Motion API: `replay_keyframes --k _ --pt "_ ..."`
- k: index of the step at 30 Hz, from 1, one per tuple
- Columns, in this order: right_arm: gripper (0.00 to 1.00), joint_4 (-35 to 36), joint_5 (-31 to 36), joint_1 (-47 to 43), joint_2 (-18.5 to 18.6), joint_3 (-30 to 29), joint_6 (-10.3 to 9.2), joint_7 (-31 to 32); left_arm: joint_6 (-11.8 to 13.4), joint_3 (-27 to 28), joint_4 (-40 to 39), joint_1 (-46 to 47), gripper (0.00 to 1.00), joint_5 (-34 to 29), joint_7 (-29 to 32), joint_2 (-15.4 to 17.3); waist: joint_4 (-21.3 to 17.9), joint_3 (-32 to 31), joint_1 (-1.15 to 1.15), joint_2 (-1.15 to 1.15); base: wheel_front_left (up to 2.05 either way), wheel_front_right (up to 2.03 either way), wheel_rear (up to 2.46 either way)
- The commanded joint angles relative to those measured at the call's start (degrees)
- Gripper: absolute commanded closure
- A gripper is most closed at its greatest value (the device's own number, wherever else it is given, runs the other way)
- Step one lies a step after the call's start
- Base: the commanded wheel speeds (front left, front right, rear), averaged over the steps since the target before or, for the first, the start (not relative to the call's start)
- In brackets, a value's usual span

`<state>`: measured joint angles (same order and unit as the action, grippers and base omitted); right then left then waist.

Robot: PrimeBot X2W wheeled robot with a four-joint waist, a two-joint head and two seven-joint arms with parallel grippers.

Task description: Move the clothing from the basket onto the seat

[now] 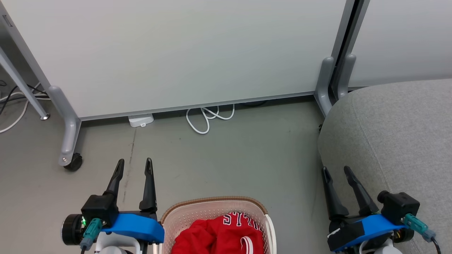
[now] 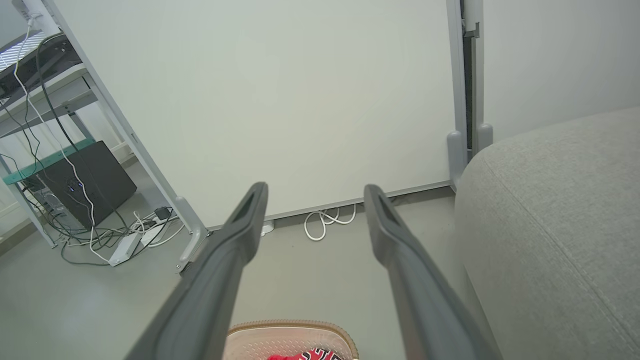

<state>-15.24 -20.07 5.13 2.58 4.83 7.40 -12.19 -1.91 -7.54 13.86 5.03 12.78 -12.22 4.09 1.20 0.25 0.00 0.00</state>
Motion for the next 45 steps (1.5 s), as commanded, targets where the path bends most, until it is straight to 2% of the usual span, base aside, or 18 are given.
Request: replay_keyframes --k 1,25,40,45 --pt "0.00 0.1 1.3 0.9 0.4 0.2 0.13 -0.6 0.2 -0.1 0.0 1.0 0.00 -1.3 -0.5 0.3 0.0 0.0 0.00 0.00 0.00 0.00 0.00" --pt "0.00 -0.8 10.5 0.5 0.5 1.3 0.15 -3.1 -0.3 -1.1 2.5 1.4 0.00 -10.8 -3.1 -0.3 0.4 -0.2 0.00 0.00 0.00 0.00 0.00" --pt "0.00 -1.3 10.5 0.6 0.5 1.2 0.10 -3.1 -0.7 -0.6 3.1 1.5 0.00 -10.8 -3.1 -0.6 0.6 -0.2 0.00 0.00 0.00 0.00 0.00" --pt "0.00 -1.4 10.6 0.9 0.5 1.4 0.10 -3.1 -1.5 -1.4 4.5 2.6 0.00 -11.2 -3.1 -0.5 0.4 0.1 0.00 0.00 0.00 0.00 0.00"
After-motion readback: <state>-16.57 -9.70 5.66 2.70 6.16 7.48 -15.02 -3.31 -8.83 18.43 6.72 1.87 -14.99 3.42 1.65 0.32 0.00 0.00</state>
